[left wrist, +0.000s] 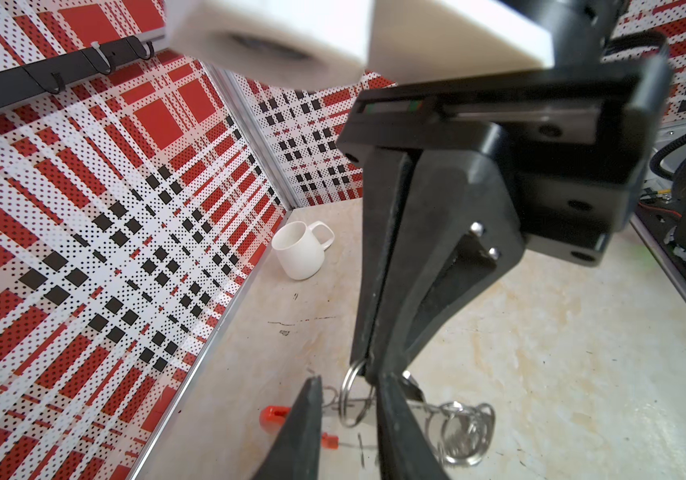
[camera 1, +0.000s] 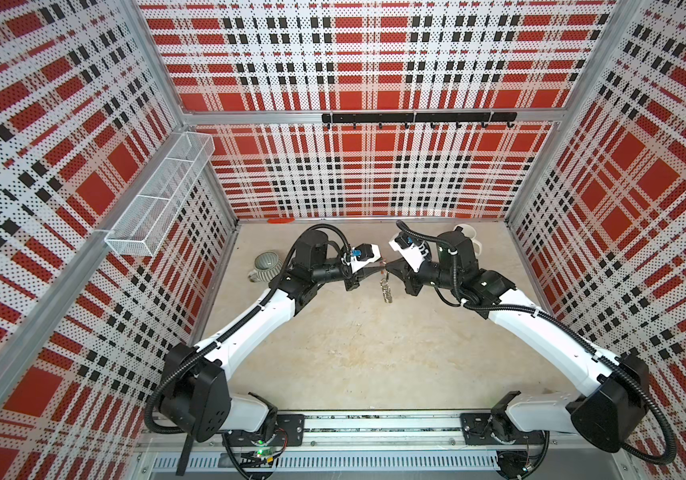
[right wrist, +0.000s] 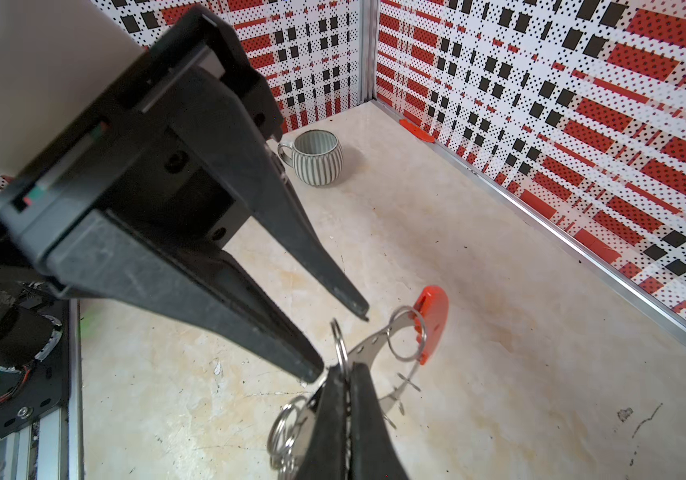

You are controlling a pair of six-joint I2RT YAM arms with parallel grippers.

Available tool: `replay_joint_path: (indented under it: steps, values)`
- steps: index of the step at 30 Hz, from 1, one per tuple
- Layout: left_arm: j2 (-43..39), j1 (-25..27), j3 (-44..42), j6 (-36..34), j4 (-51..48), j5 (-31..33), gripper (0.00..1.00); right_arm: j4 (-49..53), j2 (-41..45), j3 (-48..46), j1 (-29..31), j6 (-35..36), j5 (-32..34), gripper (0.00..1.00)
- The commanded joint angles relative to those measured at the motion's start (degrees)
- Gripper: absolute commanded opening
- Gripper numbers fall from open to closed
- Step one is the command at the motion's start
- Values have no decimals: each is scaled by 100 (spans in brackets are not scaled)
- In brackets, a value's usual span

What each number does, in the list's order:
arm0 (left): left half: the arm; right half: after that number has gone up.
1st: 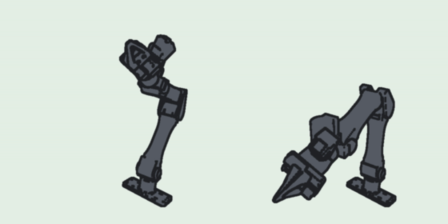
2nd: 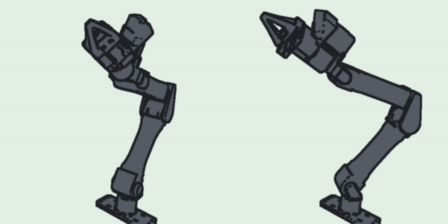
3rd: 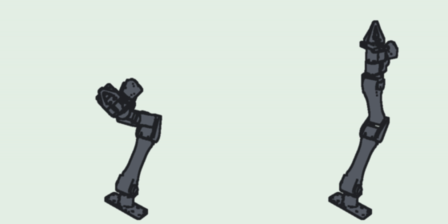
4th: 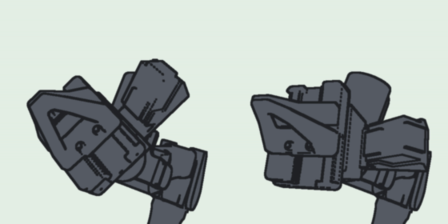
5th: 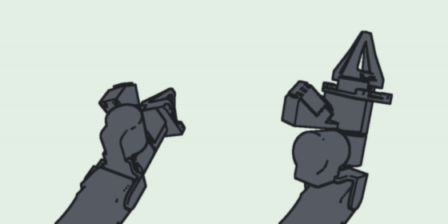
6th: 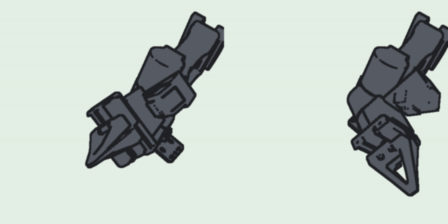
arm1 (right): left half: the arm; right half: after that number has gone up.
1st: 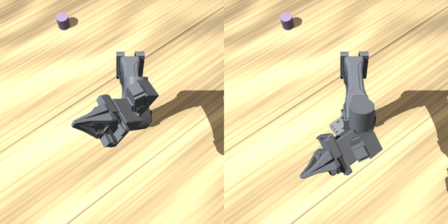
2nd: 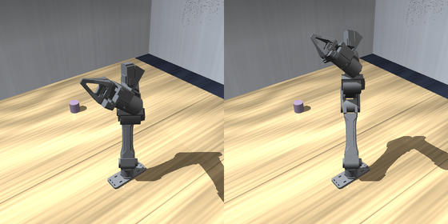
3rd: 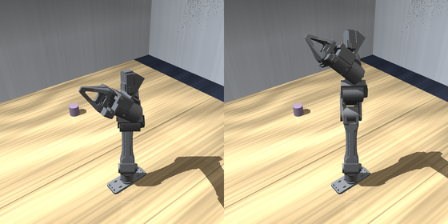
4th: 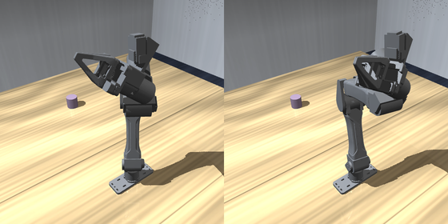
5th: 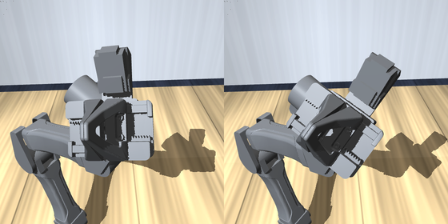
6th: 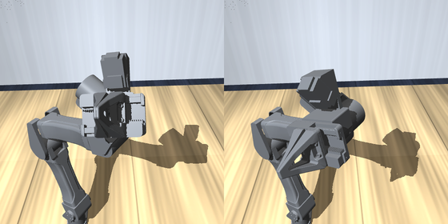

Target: Put the keys on the keyring

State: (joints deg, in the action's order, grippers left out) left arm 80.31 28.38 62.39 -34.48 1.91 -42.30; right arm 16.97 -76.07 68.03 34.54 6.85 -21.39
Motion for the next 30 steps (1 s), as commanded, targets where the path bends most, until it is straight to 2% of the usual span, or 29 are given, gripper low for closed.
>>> replay_joint_path:
  steps: [1, 5, 11, 16, 19, 25, 30]
  values:
    - [88, 29, 182, -42, -51, -151, 25, -84, 57, 157, 64, 159, -67, 0]
    - [122, 34, 214, -61, -111, -211, 19, -67, 42, 182, 73, 167, -59, 0]
    - [142, 30, 240, -117, -256, -260, 0, -140, 40, 145, 83, 92, -84, 0]
    - [102, 20, 146, -31, -156, -303, 0, -320, 41, 47, 74, -166, -149, 0]
    - [34, -25, -128, 591, 551, -341, 0, -453, 5, -32, -43, -432, -374, 2]
    - [-173, -13, -1063, 2262, 2802, -256, 0, -1568, 86, -643, -651, -1576, -1691, 27]
    - [-97, 181, -1285, 3017, 3539, 18, 0, -2791, 137, -1202, -922, -2544, -2435, 30]
